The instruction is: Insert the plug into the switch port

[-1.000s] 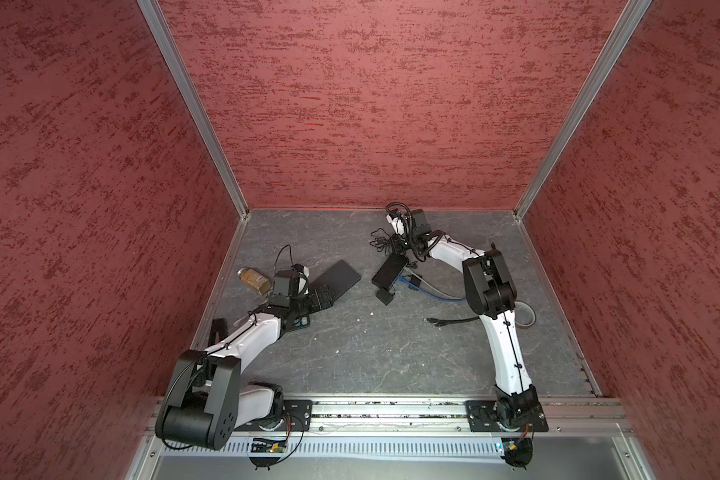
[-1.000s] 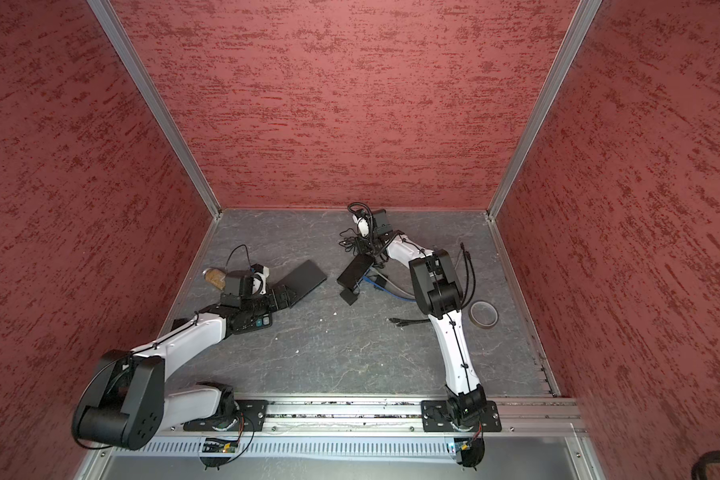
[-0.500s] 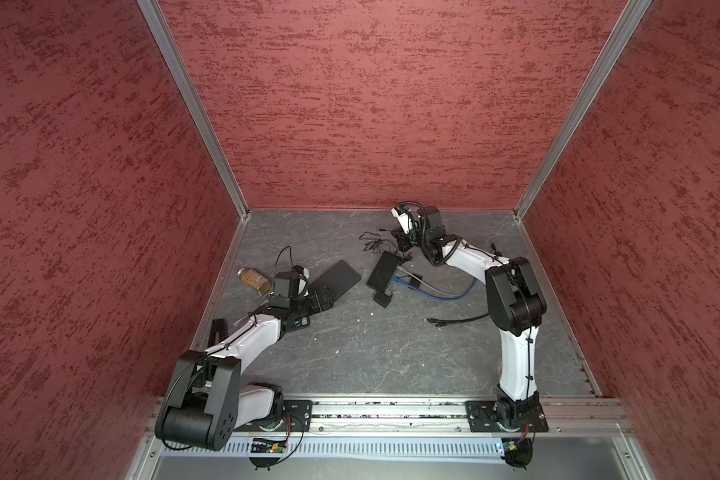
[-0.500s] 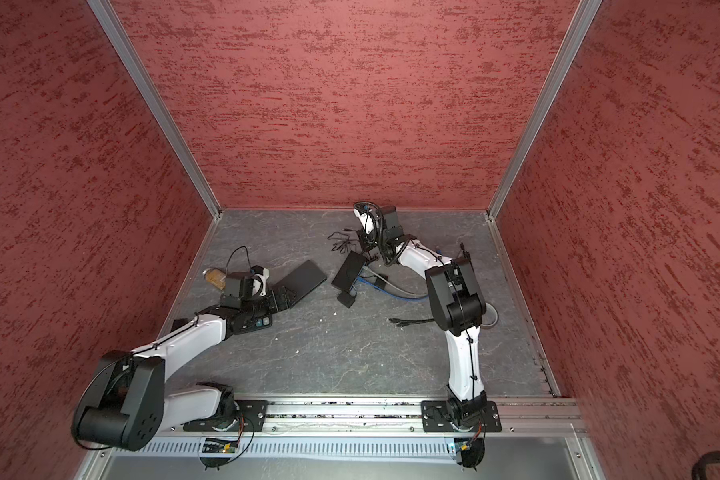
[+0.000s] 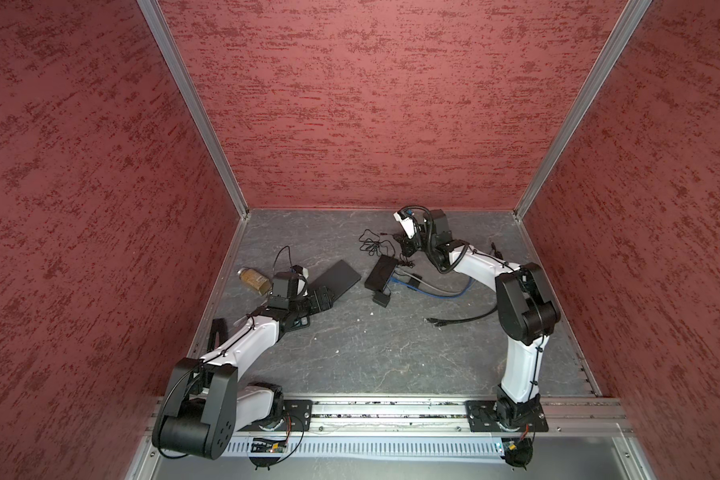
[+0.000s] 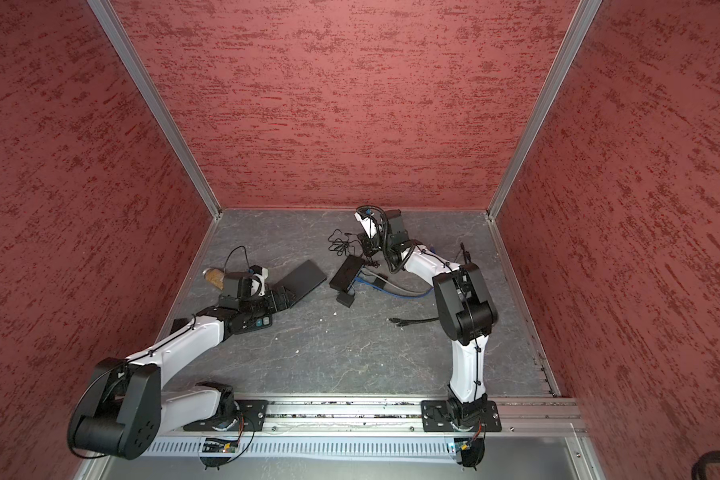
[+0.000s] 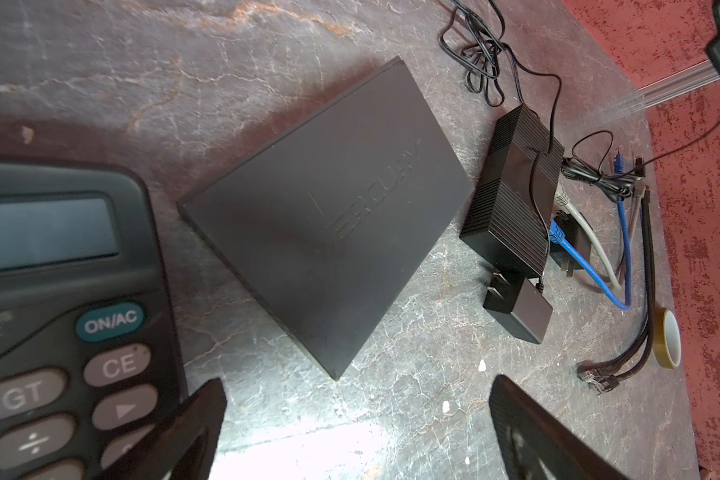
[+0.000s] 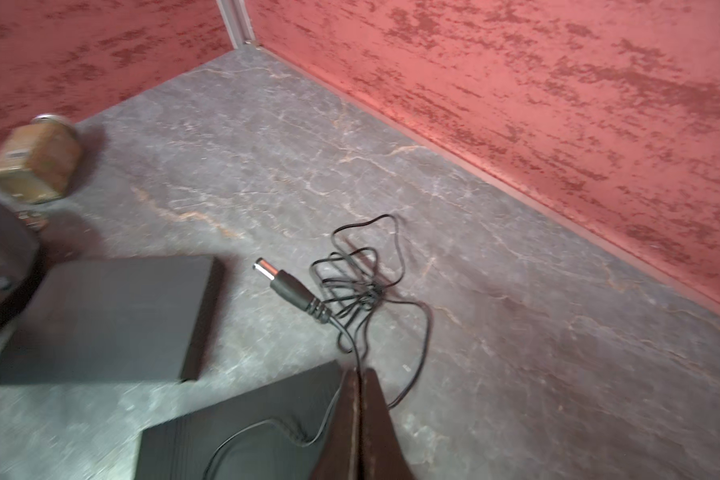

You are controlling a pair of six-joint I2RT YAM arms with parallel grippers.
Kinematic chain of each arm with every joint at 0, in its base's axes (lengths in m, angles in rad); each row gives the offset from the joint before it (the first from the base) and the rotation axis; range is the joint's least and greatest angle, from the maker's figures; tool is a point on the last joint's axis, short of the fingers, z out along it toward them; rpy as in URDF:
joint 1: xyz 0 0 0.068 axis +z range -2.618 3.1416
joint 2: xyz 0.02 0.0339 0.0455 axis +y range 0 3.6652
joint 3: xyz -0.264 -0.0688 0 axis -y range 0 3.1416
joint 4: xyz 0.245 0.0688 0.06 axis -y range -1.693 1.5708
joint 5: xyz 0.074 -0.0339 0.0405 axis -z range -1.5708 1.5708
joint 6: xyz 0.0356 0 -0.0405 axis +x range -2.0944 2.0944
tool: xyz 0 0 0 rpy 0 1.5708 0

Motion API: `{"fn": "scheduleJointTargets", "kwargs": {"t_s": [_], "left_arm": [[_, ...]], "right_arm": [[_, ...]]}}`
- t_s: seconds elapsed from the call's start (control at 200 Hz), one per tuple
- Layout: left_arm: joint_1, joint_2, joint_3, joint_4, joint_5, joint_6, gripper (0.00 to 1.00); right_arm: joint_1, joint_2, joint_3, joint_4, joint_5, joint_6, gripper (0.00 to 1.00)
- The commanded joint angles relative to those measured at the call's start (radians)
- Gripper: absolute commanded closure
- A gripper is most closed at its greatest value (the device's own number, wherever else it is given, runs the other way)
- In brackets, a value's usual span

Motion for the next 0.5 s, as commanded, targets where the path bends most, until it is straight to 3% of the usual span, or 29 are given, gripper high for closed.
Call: {"fn": "scheduleJointTargets", "kwargs": {"t_s": [0.0, 0.225, 0.496], "left_arm": [[-0.004, -0.031, 0.012, -0.014, 0.0, 0.031, 0.01], [-0.122, -0.069, 0.077, -0.089, -0.121, 0.12, 0.0], [-0.218, -0.041, 0.156, -0.146, -0.169, 0.154, 0.0]], "right_arm": [[0.011, -0.064, -0.022, 0.006, -0.124, -0.044, 0.95], [0.058, -0.111, -0.136, -0.032, -0.153, -0.129, 0.95], [0.104, -0.19, -0.257, -0.089, -0.123, -0.208, 0.94]]}}
